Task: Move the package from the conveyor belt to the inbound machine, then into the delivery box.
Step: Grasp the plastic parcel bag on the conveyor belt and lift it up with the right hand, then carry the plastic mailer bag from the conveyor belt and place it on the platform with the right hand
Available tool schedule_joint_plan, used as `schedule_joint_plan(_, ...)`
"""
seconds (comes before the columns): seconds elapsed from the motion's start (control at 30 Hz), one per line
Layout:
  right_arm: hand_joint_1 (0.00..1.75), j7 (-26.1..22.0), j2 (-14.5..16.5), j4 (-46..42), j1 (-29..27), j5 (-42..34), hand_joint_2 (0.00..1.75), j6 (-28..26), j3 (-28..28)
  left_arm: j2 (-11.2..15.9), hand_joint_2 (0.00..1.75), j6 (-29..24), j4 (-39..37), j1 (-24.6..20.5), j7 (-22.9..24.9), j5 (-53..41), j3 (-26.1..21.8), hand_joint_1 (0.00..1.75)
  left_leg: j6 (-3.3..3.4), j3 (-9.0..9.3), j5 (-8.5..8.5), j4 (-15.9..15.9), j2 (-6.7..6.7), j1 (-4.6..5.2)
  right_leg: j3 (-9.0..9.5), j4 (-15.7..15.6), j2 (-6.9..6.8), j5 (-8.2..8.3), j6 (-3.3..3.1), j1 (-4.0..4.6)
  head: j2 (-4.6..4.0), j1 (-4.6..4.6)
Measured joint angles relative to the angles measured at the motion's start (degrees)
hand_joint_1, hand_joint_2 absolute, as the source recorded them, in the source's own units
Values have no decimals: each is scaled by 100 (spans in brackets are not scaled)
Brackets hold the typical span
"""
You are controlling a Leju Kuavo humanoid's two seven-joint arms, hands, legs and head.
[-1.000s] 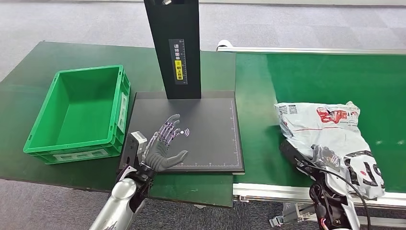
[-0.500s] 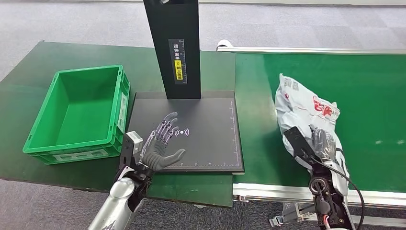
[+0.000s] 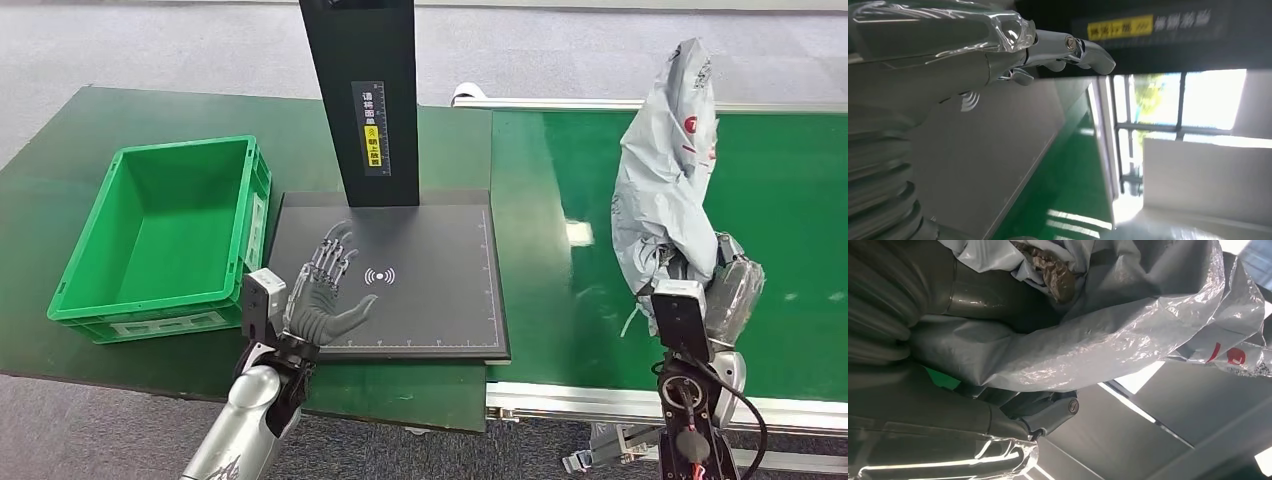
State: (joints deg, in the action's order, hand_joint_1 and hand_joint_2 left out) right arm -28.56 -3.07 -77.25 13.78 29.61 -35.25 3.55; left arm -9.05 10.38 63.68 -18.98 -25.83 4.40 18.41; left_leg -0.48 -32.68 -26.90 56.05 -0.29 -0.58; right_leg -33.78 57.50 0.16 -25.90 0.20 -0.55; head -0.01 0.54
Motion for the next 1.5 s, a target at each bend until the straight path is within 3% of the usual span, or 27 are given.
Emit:
schedule_joint_plan(0.13,175,-146,39,-261,-114,553,175,199,-478,-17,175,-599,176,-1,-238,-27,-26,0,0,0,0,-2,3,-1,0,0,2,0,0,2,1,1)
schedule_joint_plan(0.37,175,39,-34,-53,94,1366,175,1247,-2025,-80,175,-1762,379,-53,-692,24,-97,0,-3,1,4,-2,0,-2,3,1,0,0,0,3,1,-1)
schedule_joint_plan(0.57,175,127,-86,566,406,1653,175,1706,-3152,-131,175,-2121,497,-104,-903,390,-133,0,-3,-1,4,0,-1,-1,2,1,-1,0,0,2,0,-1)
schedule_joint_plan(0.77,175,176,-105,1023,692,1795,175,2061,-3776,-173,175,-2302,601,-113,-1083,799,-225,0,-3,-1,4,-1,-1,-2,0,1,0,0,0,2,1,-1)
schedule_joint_plan(0.97,175,203,-97,1495,1000,2162,175,1934,-4396,-197,175,-2371,660,-128,-1112,946,-244,0,-4,1,4,-1,0,-2,0,1,1,0,-1,3,1,-1)
schedule_joint_plan(1.2,175,216,-80,1760,1168,2221,175,1867,-4669,-211,175,-2376,668,-135,-1120,971,-246,0,-4,0,4,-1,0,-2,0,1,0,0,0,2,1,-1)
schedule_joint_plan(1.4,175,493,37,2089,1508,2850,175,1219,-4993,-230,175,-2368,666,-197,-1106,993,-236,0,-4,1,5,-1,3,-2,-1,1,2,1,-1,3,1,-1)
schedule_joint_plan(1.43,168,577,94,2210,1608,2961,175,1064,-5063,-239,175,-2366,660,-233,-1092,998,-225,0,-4,2,6,-1,2,-2,-1,1,2,1,-1,3,1,-1)
schedule_joint_plan(1.47,150,660,156,2343,1709,3052,175,899,-5126,-248,175,-2365,650,-274,-1076,1006,-210,0,-4,2,7,-1,1,-3,0,1,1,1,-1,3,1,-1)
schedule_joint_plan(1.5,110,732,212,2473,1800,3118,175,739,-5175,-254,175,-2363,637,-314,-1063,1019,-190,0,-4,2,8,-1,1,-3,0,1,1,1,-2,3,1,0)
